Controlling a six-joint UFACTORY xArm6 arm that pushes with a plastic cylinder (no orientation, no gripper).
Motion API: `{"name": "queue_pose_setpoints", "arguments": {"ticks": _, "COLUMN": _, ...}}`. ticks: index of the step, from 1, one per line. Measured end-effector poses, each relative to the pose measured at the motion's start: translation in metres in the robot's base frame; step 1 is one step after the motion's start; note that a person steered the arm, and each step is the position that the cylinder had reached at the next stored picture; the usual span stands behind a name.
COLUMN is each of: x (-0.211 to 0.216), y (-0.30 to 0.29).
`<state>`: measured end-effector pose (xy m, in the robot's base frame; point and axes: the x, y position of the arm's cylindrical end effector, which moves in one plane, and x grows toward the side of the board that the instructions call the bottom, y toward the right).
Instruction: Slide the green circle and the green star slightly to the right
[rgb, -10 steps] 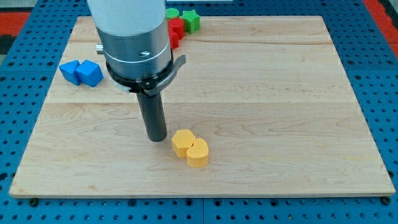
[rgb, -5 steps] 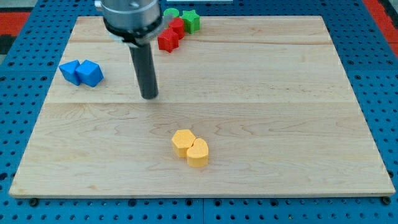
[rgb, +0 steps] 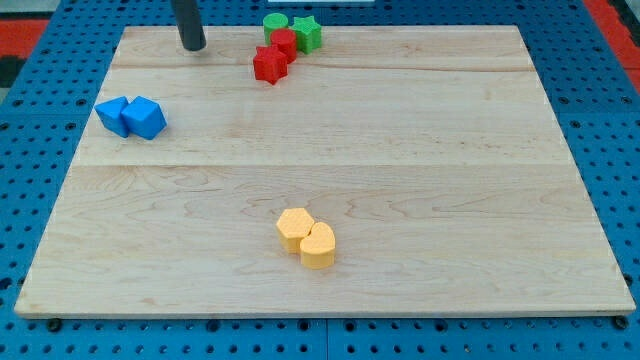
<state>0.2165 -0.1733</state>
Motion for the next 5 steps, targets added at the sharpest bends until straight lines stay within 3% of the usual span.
{"name": "queue_pose_setpoints", "arguments": {"ticks": 1, "x": -0.021, "y": 0.036}}
{"name": "queue_pose_setpoints", "arguments": {"ticks": 5, "x": -0.023, "y": 0.177}}
